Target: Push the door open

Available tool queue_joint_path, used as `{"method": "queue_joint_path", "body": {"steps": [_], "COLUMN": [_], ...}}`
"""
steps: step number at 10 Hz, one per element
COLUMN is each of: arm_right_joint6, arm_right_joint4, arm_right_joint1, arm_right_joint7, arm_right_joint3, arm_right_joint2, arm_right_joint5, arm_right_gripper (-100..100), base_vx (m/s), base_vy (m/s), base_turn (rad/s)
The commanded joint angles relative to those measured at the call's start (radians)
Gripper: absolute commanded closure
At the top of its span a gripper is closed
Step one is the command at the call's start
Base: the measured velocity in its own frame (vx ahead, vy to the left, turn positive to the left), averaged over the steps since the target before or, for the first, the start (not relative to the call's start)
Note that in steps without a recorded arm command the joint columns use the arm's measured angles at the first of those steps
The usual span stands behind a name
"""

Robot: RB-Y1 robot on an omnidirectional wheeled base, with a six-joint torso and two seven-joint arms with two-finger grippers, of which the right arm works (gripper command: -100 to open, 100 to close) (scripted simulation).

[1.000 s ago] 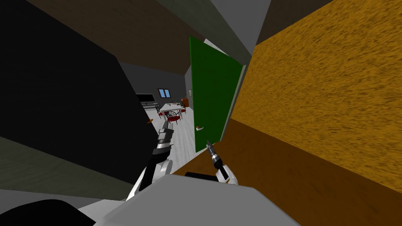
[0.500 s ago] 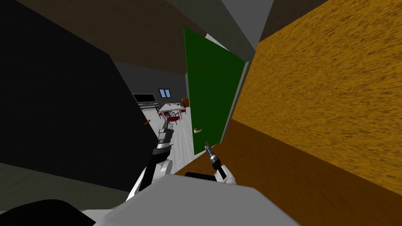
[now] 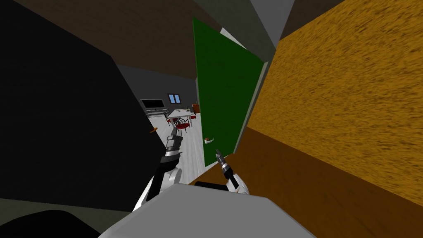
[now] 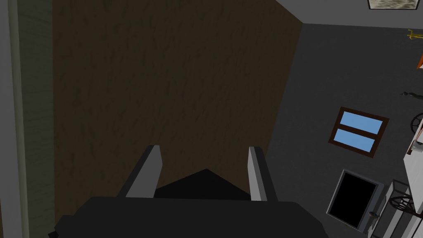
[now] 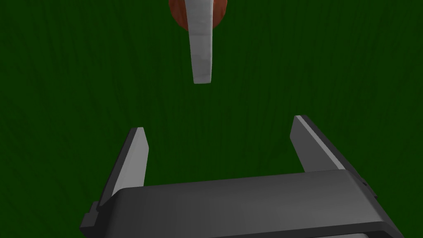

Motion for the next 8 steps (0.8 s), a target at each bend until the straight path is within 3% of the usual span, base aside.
{"method": "queue_joint_path", "body": {"steps": [1,5,8], "arm_right_joint6": [-0.003,-0.001,0.000], "arm_right_joint4": [0.006,0.014,0.021], "arm_right_joint1": [-0.002,-0.006,-0.009], "arm_right_joint7": [0.005,0.015,0.023], "arm_right_joint3": [-0.004,-0.012,-0.019], "arm_right_joint2": [-0.006,0.002,0.027], "arm_right_joint5": [-0.003,-0.010,-0.016], "arm_right_gripper": [-100,-100,-100], "base_vx": [0.145,0.176,0.183], "base_vy": [0.105,0.095,0.095], "base_turn": [0.035,0.029,0.030]}}
